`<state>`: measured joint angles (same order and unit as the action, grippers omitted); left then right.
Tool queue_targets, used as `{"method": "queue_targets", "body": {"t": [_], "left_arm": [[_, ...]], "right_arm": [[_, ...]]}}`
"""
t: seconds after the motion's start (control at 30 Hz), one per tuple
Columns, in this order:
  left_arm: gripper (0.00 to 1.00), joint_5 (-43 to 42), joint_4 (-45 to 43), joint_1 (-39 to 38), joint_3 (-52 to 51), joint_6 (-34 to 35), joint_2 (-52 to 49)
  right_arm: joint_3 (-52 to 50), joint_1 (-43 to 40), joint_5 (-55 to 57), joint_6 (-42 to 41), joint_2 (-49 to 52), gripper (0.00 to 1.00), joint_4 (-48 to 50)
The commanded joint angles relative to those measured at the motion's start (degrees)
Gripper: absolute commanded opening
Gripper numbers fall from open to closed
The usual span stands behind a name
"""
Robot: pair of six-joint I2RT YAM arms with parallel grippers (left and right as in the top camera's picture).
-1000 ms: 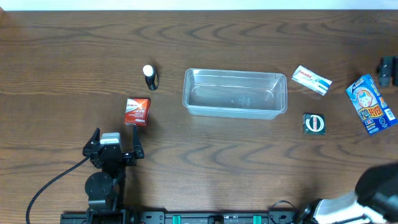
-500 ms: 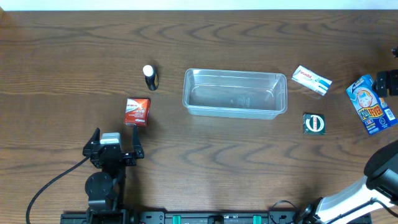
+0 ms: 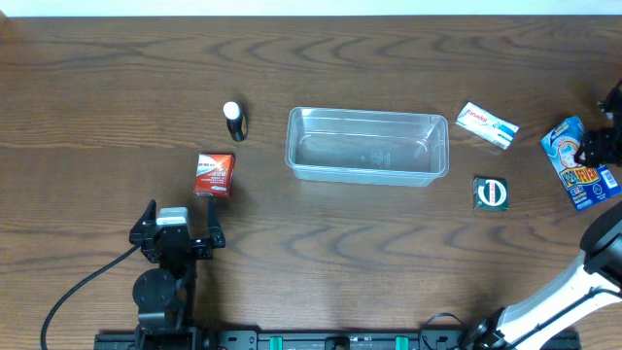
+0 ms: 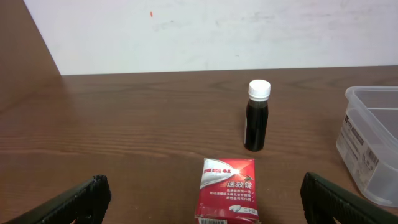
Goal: Pack container
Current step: 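Move the right gripper over the blue fever box at the right edge, then lower the right gripper and grasp the blue fever box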
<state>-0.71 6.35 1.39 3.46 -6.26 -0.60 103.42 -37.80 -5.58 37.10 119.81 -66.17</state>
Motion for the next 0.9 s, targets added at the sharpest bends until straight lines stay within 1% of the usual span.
{"method": "queue_targets", "body": {"t": [0.0,0.03,0.07,0.1,0.13,0.27,0.4,0.5,0.6,0.67,0.73,0.83,0.87], "left_arm": [[0.98,-0.33,0.81,-0.13,-1.75,-0.57,0.37],[0.98,-0.33,0.79,-0.13,-1.75,-0.57,0.37],[0.98,-0.33,0.81,-0.13,-1.75,-0.57,0.37],[0.98,-0.33,0.81,-0.13,-1.75,-0.57,0.37],[0.98,-0.33,0.79,-0.13,-1.75,-0.57,0.37],[0.98,-0.33,0.81,-0.13,-1.75,-0.57,0.37],[0.98,-0.33,0.81,-0.13,-1.75,-0.57,0.37],[0.98,-0.33,0.81,-0.13,-1.75,-0.57,0.37],[0.98,-0.33,0.81,-0.13,-1.75,-0.57,0.37],[0.98,-0.33,0.79,-0.13,-1.75,-0.57,0.37],[0.98,-0.33,0.81,-0.13,-1.75,-0.57,0.37],[0.98,-0.33,0.79,-0.13,-1.75,-0.57,0.37],[0.98,-0.33,0.79,-0.13,-1.75,-0.57,0.37]], "right_arm": [[0.39,-0.39,-0.70,0.24,1.44,0.78,-0.24],[0.39,-0.39,-0.96,0.24,1.88,0.79,-0.31],[0.39,-0.39,-1.73,0.24,2.16,0.84,-0.46],[0.37,-0.39,-3.02,0.24,2.40,0.90,-0.48],[0.39,-0.37,-4.92,0.24,2.45,0.99,-0.48],[0.39,-0.39,-8.02,0.22,2.45,0.99,-0.85],[0.39,-0.48,-13.99,0.22,2.45,0.99,-1.75],[0.39,-0.50,-13.90,0.24,2.45,0.99,-1.77],[0.39,-0.50,-12.72,0.26,2.45,0.92,-1.97],[0.39,-0.57,-11.30,0.24,2.45,0.84,-2.12],[0.37,-0.66,-8.74,0.24,2.45,0.72,-2.14],[0.39,-0.70,-6.21,0.22,2.45,0.60,-1.97],[0.39,-0.70,-6.21,0.22,2.45,0.59,-1.95]]}}
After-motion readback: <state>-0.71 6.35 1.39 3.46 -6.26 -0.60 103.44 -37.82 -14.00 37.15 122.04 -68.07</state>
